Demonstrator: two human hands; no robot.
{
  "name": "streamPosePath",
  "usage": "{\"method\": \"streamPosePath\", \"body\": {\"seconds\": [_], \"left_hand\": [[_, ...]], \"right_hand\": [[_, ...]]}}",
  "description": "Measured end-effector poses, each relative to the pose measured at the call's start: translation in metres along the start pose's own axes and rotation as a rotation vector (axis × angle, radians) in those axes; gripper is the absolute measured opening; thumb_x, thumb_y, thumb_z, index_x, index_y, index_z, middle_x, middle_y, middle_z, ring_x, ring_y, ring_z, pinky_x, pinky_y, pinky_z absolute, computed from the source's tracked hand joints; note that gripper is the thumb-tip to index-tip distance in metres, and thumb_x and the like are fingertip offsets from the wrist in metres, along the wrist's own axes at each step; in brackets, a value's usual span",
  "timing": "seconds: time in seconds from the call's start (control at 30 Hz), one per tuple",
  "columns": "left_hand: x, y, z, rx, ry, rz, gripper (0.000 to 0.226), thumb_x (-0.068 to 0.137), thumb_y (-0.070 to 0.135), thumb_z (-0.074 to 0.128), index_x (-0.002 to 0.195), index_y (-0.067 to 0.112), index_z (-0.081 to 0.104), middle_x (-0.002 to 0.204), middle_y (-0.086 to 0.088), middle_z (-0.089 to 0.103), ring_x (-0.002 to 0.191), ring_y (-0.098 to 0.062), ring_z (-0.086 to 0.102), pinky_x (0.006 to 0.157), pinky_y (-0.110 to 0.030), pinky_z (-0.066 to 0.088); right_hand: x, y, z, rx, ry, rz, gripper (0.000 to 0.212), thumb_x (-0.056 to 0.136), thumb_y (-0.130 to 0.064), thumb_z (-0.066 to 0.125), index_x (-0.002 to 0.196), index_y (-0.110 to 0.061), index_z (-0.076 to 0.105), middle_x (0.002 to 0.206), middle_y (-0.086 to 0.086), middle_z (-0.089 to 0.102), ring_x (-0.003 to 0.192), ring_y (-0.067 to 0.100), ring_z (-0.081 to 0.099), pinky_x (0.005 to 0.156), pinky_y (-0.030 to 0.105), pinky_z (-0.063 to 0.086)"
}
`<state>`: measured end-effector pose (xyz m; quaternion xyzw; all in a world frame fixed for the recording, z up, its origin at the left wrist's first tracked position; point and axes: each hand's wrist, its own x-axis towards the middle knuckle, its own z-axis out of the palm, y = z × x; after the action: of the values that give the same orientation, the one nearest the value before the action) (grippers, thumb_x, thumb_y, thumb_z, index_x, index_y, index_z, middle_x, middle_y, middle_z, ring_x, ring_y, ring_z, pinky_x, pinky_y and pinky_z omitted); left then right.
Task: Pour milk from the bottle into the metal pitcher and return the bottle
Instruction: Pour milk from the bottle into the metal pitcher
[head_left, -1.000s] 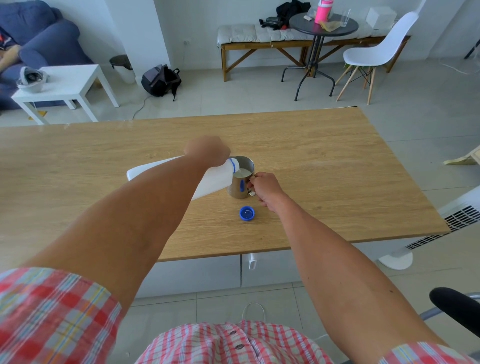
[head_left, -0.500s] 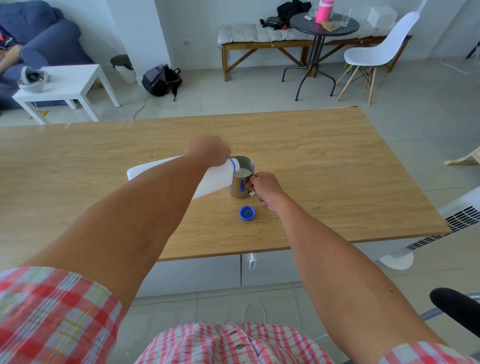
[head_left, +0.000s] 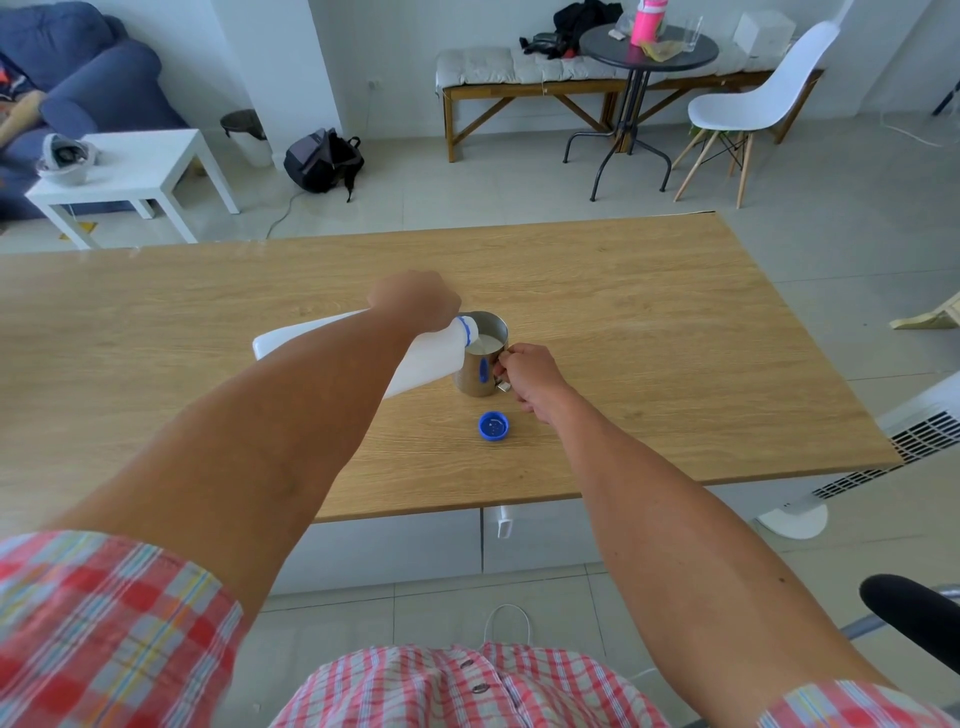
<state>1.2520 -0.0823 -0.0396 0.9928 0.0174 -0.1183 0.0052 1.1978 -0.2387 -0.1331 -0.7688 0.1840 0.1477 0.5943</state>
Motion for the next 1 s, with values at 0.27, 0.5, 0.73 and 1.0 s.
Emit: {"method": "streamPosePath", "body": {"seconds": [0.27, 0.5, 0.73, 1.0], "left_hand": [[-0.0009, 0.0008, -0.0008, 0.007, -0.004, -0.003, 0.026, 0.096, 0.028, 0.040, 0.100, 0.012, 0.060, 0.086, -0.007, 0.060, 0.084, -0.028, 0.061, 0.073, -0.035, 0.045], [-0.0014, 0.0018, -0.0011, 0.019, -0.003, -0.004, 0.026, 0.097, 0.029, 0.040, 0.099, 0.012, 0.059, 0.084, -0.006, 0.058, 0.082, -0.027, 0.059, 0.071, -0.036, 0.042], [-0.0019, 0.0019, -0.0024, 0.023, -0.002, -0.017, 0.026, 0.097, 0.028, 0.040, 0.098, 0.012, 0.060, 0.083, -0.006, 0.059, 0.072, -0.023, 0.055, 0.071, -0.035, 0.042], [-0.0019, 0.0035, -0.0030, 0.028, -0.006, -0.031, 0.025, 0.098, 0.028, 0.040, 0.097, 0.013, 0.060, 0.083, -0.005, 0.057, 0.069, -0.022, 0.052, 0.071, -0.035, 0.041]], "right_hand": [[0.0005, 0.0006, 0.0000, 0.006, 0.001, 0.002, 0.025, 0.102, -0.010, 0.043, 0.092, -0.009, 0.065, 0.080, 0.007, 0.056, 0.050, 0.011, 0.036, 0.032, 0.015, 0.023], [0.0019, 0.0020, -0.0004, -0.012, 0.005, 0.004, 0.025, 0.102, -0.011, 0.042, 0.091, -0.010, 0.065, 0.082, 0.009, 0.057, 0.050, 0.012, 0.036, 0.033, 0.016, 0.023], [0.0042, 0.0030, -0.0003, -0.017, 0.001, 0.011, 0.026, 0.101, -0.012, 0.042, 0.089, -0.011, 0.065, 0.079, 0.008, 0.054, 0.048, 0.012, 0.034, 0.037, 0.018, 0.023], [0.0072, 0.0043, 0.0005, -0.016, -0.003, 0.016, 0.025, 0.101, -0.013, 0.042, 0.088, -0.012, 0.065, 0.075, 0.006, 0.052, 0.046, 0.012, 0.032, 0.039, 0.019, 0.022]]}}
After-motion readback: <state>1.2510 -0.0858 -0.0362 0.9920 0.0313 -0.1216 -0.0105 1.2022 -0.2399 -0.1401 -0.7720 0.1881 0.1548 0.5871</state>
